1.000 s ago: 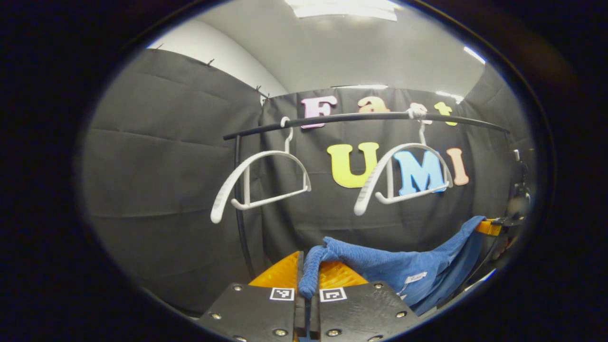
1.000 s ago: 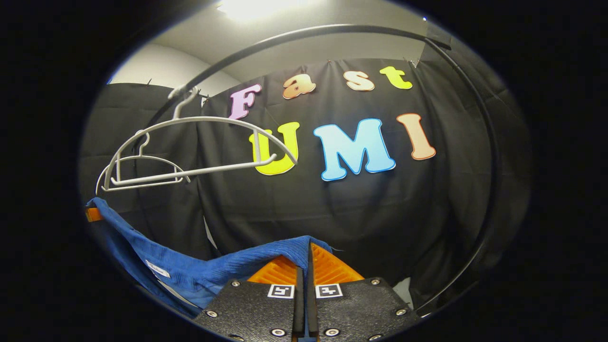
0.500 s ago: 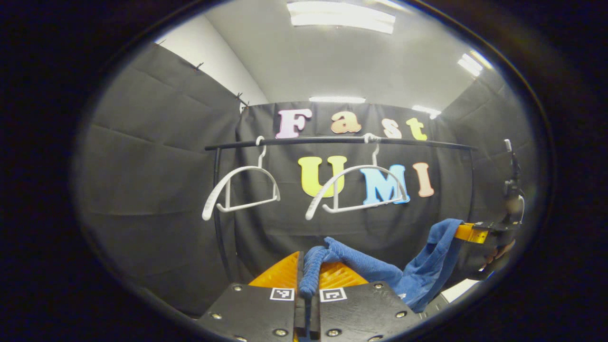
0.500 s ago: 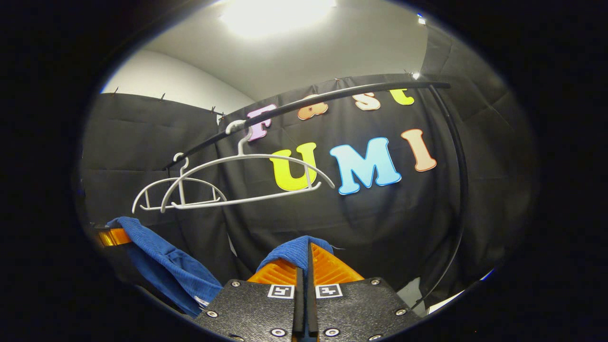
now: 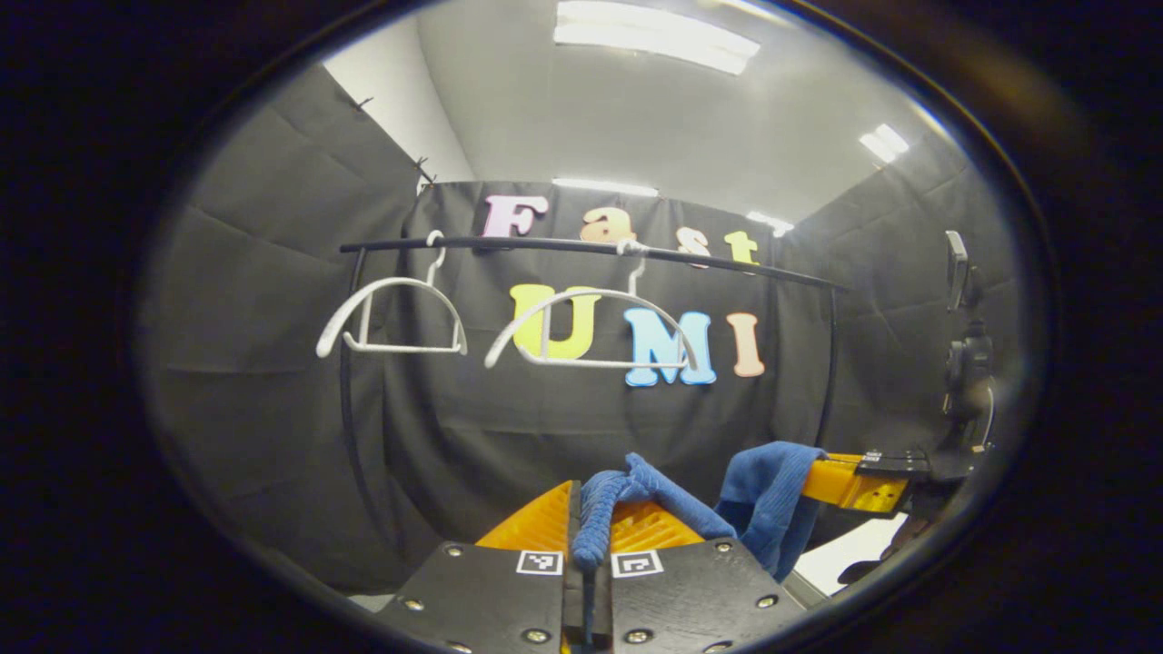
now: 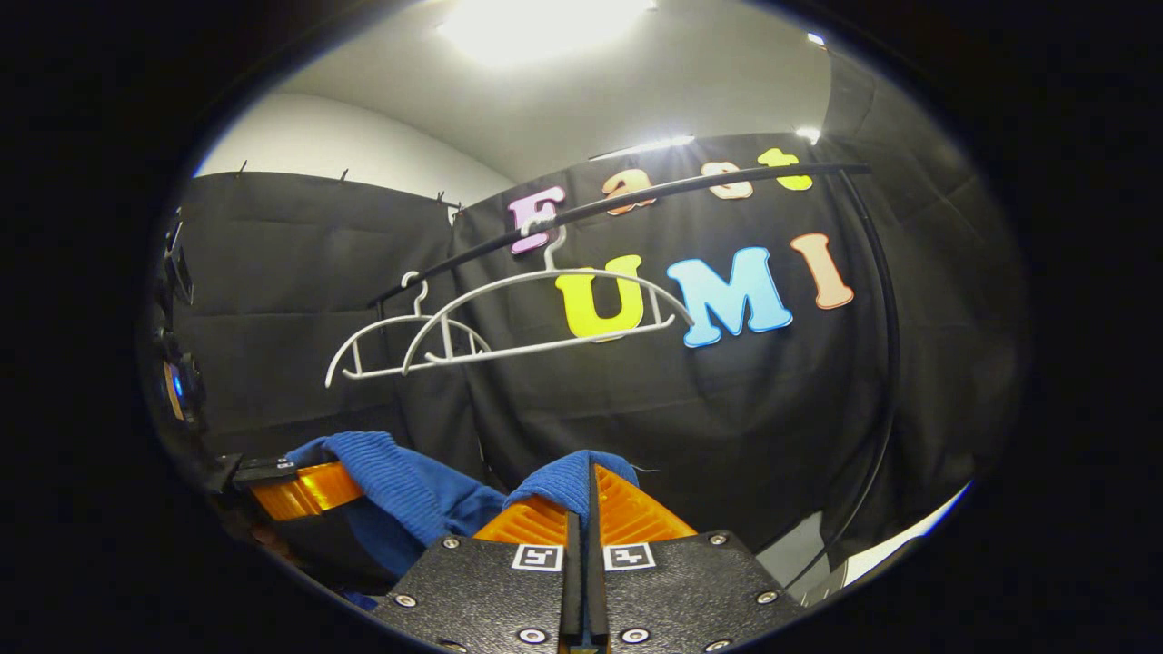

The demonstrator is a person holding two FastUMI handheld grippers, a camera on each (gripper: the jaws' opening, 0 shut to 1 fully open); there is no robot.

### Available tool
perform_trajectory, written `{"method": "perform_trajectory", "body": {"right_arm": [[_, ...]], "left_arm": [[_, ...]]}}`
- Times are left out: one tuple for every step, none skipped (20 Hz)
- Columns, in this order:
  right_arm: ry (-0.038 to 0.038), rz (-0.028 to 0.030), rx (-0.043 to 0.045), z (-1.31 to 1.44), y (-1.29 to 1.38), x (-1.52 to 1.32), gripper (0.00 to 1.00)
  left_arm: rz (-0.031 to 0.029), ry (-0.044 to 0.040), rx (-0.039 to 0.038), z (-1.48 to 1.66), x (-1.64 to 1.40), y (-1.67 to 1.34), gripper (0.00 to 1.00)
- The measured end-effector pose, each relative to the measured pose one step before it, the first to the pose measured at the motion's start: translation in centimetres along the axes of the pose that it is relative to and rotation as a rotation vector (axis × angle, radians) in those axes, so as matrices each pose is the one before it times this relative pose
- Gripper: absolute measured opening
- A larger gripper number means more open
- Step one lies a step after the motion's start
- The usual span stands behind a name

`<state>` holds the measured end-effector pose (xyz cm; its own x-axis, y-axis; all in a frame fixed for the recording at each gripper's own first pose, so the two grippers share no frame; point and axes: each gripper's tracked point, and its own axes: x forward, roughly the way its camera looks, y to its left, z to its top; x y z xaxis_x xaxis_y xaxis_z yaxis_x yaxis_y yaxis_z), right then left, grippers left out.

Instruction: Grasp the clothes on the hanger with both hands and then place them into the laundry hamper below.

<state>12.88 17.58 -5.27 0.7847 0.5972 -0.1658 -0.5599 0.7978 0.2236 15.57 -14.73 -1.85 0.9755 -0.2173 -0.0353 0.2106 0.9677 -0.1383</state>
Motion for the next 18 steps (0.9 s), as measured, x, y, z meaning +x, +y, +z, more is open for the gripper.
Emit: {"method": "perform_trajectory", "body": {"right_arm": [[0.01341,0.00415,0.00331,-0.722,0.361,-0.199,0.02],[0.01763,0.00300,0.00444,-0.828,0.220,-0.186,0.02],[0.01655,0.00058,0.00396,-0.988,0.113,-0.037,0.02],[0.01834,-0.00334,-0.00411,-0.935,-0.004,-0.090,0.02],[0.01840,-0.00452,-0.00904,-1.025,-0.040,-0.131,0.01],[0.01777,-0.00553,-0.00842,-1.103,-0.233,-0.074,0.02],[0.02112,-0.00377,-0.00827,-1.276,-0.210,0.109,0.02],[0.02364,-0.00680,-0.00900,-1.151,-0.295,0.157,0.02],[0.02613,-0.00495,-0.00752,-1.671,-0.089,0.337,0.02],[0.02695,-0.00249,-0.00629,-1.502,-0.124,0.186,0.00],[0.02676,-0.00321,-0.00819,-1.403,-0.105,0.232,0.02],[0.02129,-0.00383,-0.00852,-1.189,-0.136,0.223,0.02],[0.02406,-0.00670,-0.00854,-1.174,-0.146,0.354,0.02],[0.02221,-0.00827,-0.00727,-1.020,-0.354,0.385,0.02],[0.02403,-0.00787,-0.00485,-1.578,0.003,0.102,0.02],[0.02404,-0.00918,-0.00560,-1.092,-0.230,0.273,0.02],[0.02277,-0.01034,-0.00786,-0.980,-0.278,0.324,0.02],[0.02350,-0.01101,-0.00700,-0.979,-0.459,0.327,0.02]], "left_arm": [[-0.01002,0.00935,-0.00461,-0.773,0.107,-0.444,0.04],[-0.00700,0.01021,-0.00736,-0.866,0.012,-0.497,0.00],[-0.00555,0.01509,-0.00659,-1.016,0.049,-0.249,0.04],[-0.00039,0.01544,-0.00264,-1.039,0.243,-0.052,0.04],[0.00638,0.01415,0.00351,-1.026,0.160,0.190,0.04],[0.00705,0.01556,0.00497,-1.148,0.104,0.278,0.04],[0.00252,0.01675,0.00415,-1.162,-0.030,0.110,0.05],[0.00752,0.02572,0.00442,-1.342,0.107,0.396,0.05],[0.00467,0.02803,0.00101,-1.585,-0.059,0.218,0.05],[0.00783,0.02865,-0.00074,-1.504,0.180,0.350,0.05],[0.00561,0.03047,-0.00196,-1.600,0.092,0.311,0.05],[0.00609,0.03043,-0.00198,-1.402,0.174,0.245,0.05],[0.00614,0.02574,-0.00156,-1.335,0.419,0.284,0.09],[0.00726,0.02931,0.00000,-1.574,0.314,0.181,0.09],[0.00512,0.02773,-0.00409,-1.568,0.091,-0.044,0.09],[0.00347,0.02471,-0.00668,-1.589,-0.009,0.011,0.05],[0.00518,0.02376,-0.00402,-1.830,-0.255,-0.116,0.05],[0.00804,0.02388,-0.00035,-1.114,0.226,0.223,0.00]]}}
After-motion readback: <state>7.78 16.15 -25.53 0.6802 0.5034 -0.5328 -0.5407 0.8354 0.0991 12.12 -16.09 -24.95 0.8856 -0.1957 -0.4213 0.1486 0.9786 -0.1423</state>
